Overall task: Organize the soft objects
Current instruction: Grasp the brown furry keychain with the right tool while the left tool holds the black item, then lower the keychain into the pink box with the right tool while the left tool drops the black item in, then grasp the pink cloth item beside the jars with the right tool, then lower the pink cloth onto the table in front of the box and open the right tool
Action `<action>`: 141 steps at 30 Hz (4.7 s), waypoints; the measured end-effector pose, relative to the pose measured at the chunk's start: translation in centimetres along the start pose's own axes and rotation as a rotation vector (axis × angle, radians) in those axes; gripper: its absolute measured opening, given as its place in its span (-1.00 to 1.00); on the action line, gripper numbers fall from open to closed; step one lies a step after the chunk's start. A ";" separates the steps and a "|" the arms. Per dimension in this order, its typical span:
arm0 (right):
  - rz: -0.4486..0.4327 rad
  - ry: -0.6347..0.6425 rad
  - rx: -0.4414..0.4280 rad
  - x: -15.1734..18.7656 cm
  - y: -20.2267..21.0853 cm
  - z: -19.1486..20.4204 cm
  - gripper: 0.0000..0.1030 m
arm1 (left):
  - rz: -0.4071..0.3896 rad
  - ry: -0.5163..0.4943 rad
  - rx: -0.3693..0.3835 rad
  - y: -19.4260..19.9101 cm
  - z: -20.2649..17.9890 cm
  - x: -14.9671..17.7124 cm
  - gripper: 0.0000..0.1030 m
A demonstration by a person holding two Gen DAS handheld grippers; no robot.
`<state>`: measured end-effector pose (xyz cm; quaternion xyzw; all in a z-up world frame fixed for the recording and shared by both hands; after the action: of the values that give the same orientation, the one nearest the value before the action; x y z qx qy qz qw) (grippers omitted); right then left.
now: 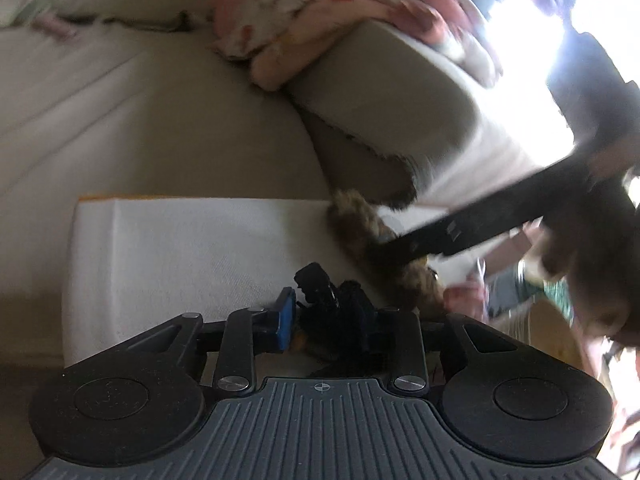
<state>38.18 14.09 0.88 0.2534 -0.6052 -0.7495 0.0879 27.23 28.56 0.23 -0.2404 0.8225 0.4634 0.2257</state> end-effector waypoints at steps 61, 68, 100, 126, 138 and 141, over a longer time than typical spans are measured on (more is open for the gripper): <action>-0.592 -0.119 -0.105 21.7 30.1 -17.3 -0.85 | -0.359 -0.078 0.068 9.0 -24.8 4.8 -0.39; -0.318 -0.211 -0.017 21.5 14.7 -18.7 -0.85 | -0.372 0.125 -0.175 14.0 -15.7 9.3 -0.39; -0.553 1.037 0.499 23.6 6.0 6.3 0.05 | -0.318 0.031 -0.160 13.7 -11.0 18.1 -0.39; -0.505 -0.016 -0.051 40.2 15.0 -12.9 -0.84 | -0.112 -0.184 -0.026 0.8 -24.8 14.0 -0.39; -0.546 -0.182 -0.088 41.9 12.5 -16.9 -0.21 | 0.088 -0.317 -0.094 -1.6 -23.7 15.3 -0.54; -0.569 -0.217 -0.122 41.6 12.2 -17.1 0.13 | 0.082 -0.317 -0.117 0.5 -23.0 16.8 -0.54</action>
<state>8.75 -21.95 -1.25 0.3255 -0.4699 -0.8016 -0.1753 10.42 5.63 1.34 -0.1433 0.7575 0.5513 0.3189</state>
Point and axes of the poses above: each gripper's, at about its wrist camera, not at the fingertips, and y roughly against the way its jaws point, z to its left, x to its underside, the point moved 2 cm from there along -y, roughly the way its jaws point, and after that the axes turned 1 degree about y, right-handed, at the moved point
